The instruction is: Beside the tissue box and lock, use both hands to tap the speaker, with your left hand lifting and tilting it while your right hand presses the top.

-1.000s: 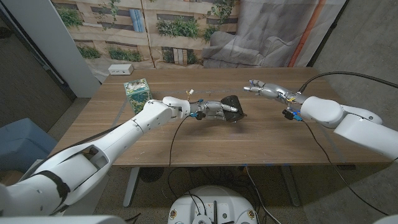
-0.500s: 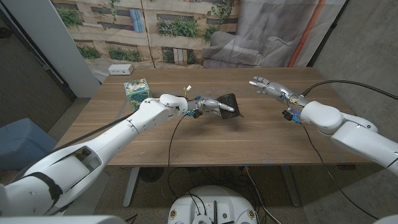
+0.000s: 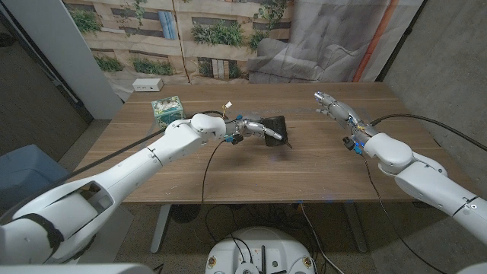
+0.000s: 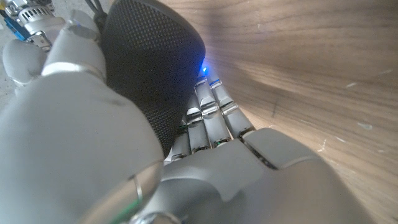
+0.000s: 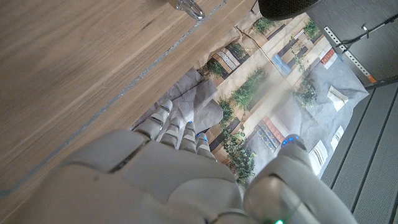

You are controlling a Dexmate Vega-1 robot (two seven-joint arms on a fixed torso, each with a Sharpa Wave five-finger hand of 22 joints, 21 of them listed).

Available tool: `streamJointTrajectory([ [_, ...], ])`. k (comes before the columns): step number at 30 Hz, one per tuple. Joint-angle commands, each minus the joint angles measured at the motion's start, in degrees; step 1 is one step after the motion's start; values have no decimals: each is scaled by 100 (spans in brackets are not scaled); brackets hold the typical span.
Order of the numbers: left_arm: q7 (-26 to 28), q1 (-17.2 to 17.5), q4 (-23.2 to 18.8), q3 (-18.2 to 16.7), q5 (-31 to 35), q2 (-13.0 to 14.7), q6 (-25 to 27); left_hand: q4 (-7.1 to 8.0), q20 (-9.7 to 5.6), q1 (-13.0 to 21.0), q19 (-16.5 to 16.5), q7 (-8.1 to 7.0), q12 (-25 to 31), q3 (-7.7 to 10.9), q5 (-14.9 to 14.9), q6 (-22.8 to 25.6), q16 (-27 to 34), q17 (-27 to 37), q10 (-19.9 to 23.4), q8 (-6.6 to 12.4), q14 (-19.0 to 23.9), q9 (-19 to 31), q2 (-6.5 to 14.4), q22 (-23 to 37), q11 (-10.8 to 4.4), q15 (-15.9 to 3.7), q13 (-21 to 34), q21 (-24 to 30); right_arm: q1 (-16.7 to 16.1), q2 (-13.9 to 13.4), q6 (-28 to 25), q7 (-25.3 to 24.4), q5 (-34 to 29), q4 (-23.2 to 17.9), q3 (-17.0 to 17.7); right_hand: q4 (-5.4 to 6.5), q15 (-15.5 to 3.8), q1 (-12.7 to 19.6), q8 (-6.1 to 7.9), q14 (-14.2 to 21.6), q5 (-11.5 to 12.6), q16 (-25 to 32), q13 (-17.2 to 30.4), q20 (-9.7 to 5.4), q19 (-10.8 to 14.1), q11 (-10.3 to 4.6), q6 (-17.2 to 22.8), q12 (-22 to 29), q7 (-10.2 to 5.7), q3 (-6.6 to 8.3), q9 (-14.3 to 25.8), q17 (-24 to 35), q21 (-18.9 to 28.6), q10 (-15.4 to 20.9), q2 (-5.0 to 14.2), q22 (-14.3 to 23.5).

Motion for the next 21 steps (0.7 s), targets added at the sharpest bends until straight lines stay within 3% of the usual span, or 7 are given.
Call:
streamJointTrajectory([
  [1, 153, 66, -266, 116, 887, 235, -452, -68, -618, 141, 16, -772, -14, 681, 30, 1410, 21, 847, 1698, 599, 720, 12, 1564, 19, -1482, -1379, 241, 29, 88, 613, 630, -89, 240, 592, -95, 33, -16, -65, 39, 2, 20, 20, 10, -17, -77, 8, 38, 6, 14, -1, 18, 7, -37, 51, 11, 12],
  [10, 578, 360, -465, -44, 1227, 284, -608, -62, -656, 93, -224, -805, -113, 716, 29, 1473, -160, 776, 1715, 578, 497, 6, 1532, 1, -1512, -1365, 145, -44, 98, 812, 787, -28, 429, 803, -154, 49, -15, -105, 25, 11, 23, 17, 7, -113, -80, 20, 58, -6, 27, -6, 17, 7, -32, 74, 40, 11],
  [14, 836, 504, -711, -107, 1372, 334, -318, -55, -657, 51, -335, -833, -124, 722, 27, 1489, -266, 726, 1732, 566, 347, 4, 1502, -5, -1520, -1352, 152, -82, 109, 884, 809, -26, 486, 884, -186, 47, -9, -106, 24, 9, 24, 13, 7, -114, -85, 24, 67, -11, 32, -5, 16, 4, -33, 73, 41, 10],
  [21, 1079, 682, -855, -121, 1632, 388, -298, -33, -612, -26, -531, -870, -148, 723, 24, 1482, -393, 682, 1745, 539, 111, 4, 1490, -11, -1535, -1334, 163, -154, 142, 1003, 894, -5, 577, 1057, -225, 46, 9, -115, 15, 17, 26, 9, 6, -110, -83, 26, 72, -20, 41, -5, 16, 1, -31, 76, 52, 10],
])
